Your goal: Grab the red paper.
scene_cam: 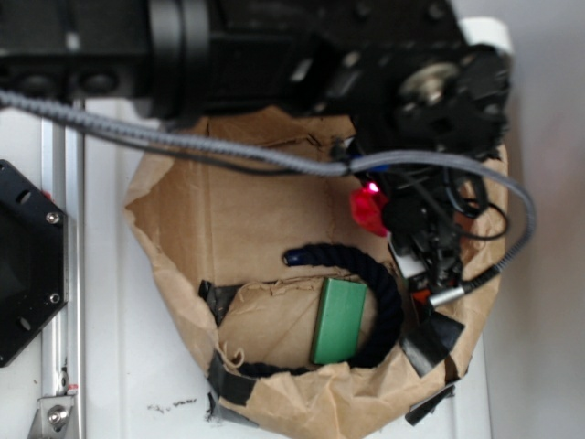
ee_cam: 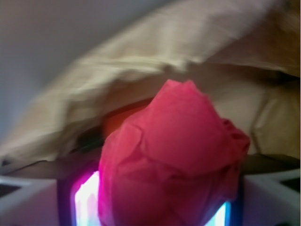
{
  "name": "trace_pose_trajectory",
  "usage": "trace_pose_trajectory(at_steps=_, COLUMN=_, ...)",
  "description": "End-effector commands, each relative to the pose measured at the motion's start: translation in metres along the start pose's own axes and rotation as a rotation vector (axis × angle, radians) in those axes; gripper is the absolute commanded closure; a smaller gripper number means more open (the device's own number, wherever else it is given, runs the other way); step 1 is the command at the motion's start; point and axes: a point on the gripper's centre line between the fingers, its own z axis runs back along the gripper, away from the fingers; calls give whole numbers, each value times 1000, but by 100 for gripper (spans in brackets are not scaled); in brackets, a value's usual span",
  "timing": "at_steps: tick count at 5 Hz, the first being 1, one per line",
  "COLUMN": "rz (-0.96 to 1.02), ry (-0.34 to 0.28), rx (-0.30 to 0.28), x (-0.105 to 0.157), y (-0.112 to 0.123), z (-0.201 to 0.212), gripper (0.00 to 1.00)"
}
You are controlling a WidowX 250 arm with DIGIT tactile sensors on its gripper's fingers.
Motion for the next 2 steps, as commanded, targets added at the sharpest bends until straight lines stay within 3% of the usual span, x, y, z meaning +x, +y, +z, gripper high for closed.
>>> trace_pose_trajectory(at_steps=1, rz=-6, ry=96, rx=-1, x=-21, y=7, z=40, gripper=100)
trace_pose_trajectory(at_steps=2, rz=8, ry=84, rx=25, x=-35, y=9, z=47, gripper=100)
